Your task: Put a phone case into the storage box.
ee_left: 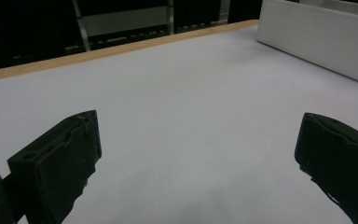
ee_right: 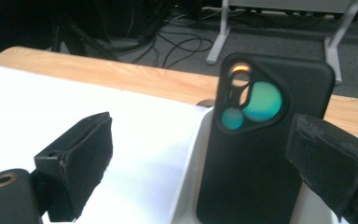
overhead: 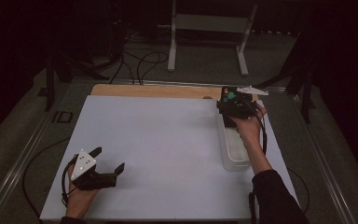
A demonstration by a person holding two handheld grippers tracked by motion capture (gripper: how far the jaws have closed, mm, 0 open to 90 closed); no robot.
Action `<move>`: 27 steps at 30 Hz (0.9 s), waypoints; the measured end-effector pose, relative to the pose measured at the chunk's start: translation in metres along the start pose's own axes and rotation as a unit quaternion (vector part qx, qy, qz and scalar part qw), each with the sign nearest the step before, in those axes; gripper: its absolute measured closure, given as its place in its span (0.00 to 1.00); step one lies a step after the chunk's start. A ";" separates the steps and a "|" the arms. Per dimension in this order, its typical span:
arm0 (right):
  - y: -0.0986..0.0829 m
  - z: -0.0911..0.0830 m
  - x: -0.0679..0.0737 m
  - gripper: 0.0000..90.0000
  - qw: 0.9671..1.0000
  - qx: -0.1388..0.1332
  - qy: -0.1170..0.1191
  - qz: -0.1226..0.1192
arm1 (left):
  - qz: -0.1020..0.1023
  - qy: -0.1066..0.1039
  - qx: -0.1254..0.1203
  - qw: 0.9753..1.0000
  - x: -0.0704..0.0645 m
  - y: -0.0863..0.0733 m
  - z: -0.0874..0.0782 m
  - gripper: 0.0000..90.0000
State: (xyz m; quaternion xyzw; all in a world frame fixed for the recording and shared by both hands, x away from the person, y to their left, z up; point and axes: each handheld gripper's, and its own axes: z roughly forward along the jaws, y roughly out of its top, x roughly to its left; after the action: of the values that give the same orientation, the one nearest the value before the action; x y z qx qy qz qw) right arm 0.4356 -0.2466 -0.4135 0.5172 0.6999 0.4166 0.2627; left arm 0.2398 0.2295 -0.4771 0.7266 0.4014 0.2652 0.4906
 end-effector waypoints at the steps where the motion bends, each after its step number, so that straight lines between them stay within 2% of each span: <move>1: -0.002 -0.003 0.001 0.08 1.000 -0.001 0.005 -0.003 | -0.001 0.000 -0.002 1.000 0.000 0.000 0.000 0.01; 7: -0.016 -0.024 0.010 0.08 0.999 -0.012 0.031 -0.005 | -0.007 0.006 0.000 1.000 0.003 0.001 -0.002 0.01; 12: -0.035 -0.045 0.016 0.09 0.998 -0.027 0.052 -0.004 | -0.009 0.006 0.002 1.000 0.005 0.003 -0.003 0.01; 15: -0.043 -0.057 0.019 0.09 0.998 -0.036 0.056 -0.007 | -0.012 0.007 0.003 1.000 0.006 0.004 -0.003 0.01; 20: -0.059 -0.080 0.024 0.09 0.996 -0.056 0.076 -0.004 | -0.015 0.004 0.004 1.000 0.007 0.006 -0.004 0.01; 27: -0.085 -0.096 0.032 0.09 0.994 -0.060 0.091 -0.028 | -0.016 0.006 0.001 1.000 0.009 0.009 -0.008 0.01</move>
State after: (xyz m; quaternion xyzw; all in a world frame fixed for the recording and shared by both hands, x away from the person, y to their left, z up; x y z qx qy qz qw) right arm 0.3055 -0.2559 -0.4344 0.4408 0.7087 0.4958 0.2401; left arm 0.2415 0.2394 -0.4661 0.7189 0.4161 0.2612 0.4918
